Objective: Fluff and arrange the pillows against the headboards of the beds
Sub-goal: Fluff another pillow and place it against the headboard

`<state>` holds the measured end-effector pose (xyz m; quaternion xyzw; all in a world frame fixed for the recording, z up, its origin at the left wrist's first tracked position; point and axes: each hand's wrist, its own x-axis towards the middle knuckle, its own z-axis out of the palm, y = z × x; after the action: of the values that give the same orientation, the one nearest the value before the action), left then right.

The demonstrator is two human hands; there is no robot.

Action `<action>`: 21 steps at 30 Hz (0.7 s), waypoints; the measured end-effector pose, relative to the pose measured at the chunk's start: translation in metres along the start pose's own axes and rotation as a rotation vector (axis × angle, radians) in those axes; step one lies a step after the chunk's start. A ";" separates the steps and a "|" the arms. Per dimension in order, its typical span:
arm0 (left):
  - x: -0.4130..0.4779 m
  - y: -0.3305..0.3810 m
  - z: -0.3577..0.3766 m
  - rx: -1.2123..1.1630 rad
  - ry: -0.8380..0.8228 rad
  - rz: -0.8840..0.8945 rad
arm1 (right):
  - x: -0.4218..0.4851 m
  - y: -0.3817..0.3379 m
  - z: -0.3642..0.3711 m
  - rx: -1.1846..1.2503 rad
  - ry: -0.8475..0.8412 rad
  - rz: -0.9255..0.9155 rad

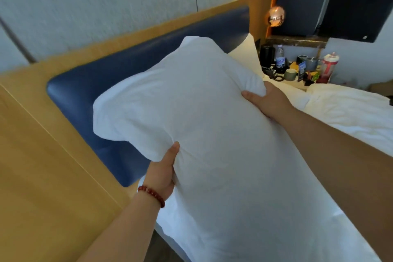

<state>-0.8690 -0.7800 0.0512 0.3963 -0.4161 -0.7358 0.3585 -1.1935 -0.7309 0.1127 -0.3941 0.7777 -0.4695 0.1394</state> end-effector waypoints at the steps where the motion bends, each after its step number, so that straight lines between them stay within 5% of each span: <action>1: 0.003 0.004 -0.002 -0.002 -0.025 -0.008 | 0.005 -0.004 0.003 -0.007 0.001 -0.001; 9: 0.066 0.004 0.002 0.002 -0.101 -0.048 | 0.080 -0.002 0.034 -0.040 0.019 -0.003; 14: 0.129 -0.016 0.007 0.093 0.005 -0.064 | 0.137 0.021 0.068 0.011 -0.024 -0.005; 21: 0.164 -0.061 -0.013 0.485 0.197 -0.198 | 0.104 0.079 0.183 0.504 -0.186 0.330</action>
<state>-0.9398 -0.9007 -0.0547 0.5789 -0.5026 -0.6039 0.2184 -1.1918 -0.9024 -0.0336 -0.2568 0.6743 -0.5802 0.3778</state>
